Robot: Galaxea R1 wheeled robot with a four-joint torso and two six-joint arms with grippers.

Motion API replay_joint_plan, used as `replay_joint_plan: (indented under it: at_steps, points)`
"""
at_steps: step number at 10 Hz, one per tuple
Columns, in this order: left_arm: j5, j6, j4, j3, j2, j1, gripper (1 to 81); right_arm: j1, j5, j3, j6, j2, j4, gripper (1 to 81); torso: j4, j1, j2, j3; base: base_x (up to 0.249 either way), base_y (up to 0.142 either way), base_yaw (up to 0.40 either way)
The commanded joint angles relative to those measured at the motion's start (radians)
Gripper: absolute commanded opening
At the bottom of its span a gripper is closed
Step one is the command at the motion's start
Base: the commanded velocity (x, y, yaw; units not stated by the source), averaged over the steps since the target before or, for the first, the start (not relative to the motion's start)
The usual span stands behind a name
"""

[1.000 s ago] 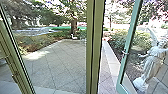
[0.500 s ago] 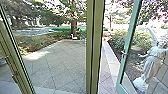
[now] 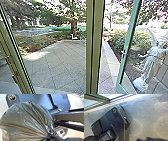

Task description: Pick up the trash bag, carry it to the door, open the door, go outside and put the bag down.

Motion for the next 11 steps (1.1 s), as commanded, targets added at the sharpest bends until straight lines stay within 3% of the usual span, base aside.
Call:
replay_joint_plan:
  at_steps: [1, 2, 5, 6, 7, 8, 11]
  points:
    - [0.065, 0.003, -0.006, 0.004, 0.0, -0.039, 1.0, 0.002, 0.027, -0.028, -0.027, 0.037, -0.058, 81.1, 0.0, 0.0, 0.0, 0.0, 0.0, 0.0, 0.0]
    - [0.065, 0.003, -0.006, 0.004, 0.002, -0.045, 1.0, -0.009, 0.044, -0.039, -0.013, 0.075, -0.146, 81.1, 0.0, 0.0, 0.0, 0.0, 0.0, 0.0, 0.0]
    - [0.06, 0.005, 0.008, 0.004, 0.003, -0.05, 1.0, -0.027, 0.042, -0.057, 0.044, 0.15, -0.264, 81.1, 0.0, 0.0, 0.0, 0.0, 0.0, 0.0, 0.0]
    - [0.057, 0.005, 0.009, 0.002, -0.003, -0.05, 1.0, -0.049, 0.053, -0.079, 0.11, 0.194, -0.35, 81.1, 0.0, 0.0, 0.0, 0.0, 0.0, 0.0, 0.0]
    - [0.055, 0.005, 0.009, 0.002, -0.009, -0.054, 1.0, -0.067, 0.083, -0.125, 0.227, 0.254, -0.466, 81.1, 0.0, 0.0, 0.0, 0.0, 0.0, 0.0, 0.0]
    - [0.055, 0.005, 0.011, 0.002, -0.011, -0.057, 1.0, -0.079, 0.103, -0.166, 0.274, 0.297, -0.494, 81.1, 0.0, 0.0, 0.0, 0.0, 0.0, 0.0, 0.0]
    - [0.054, 0.003, 0.005, 0.002, -0.009, -0.07, 1.0, -0.112, 0.139, -0.159, 0.28, 0.371, -0.492, 81.1, 0.0, 0.0, 0.0, 0.0, 0.0, 0.0, 0.0]
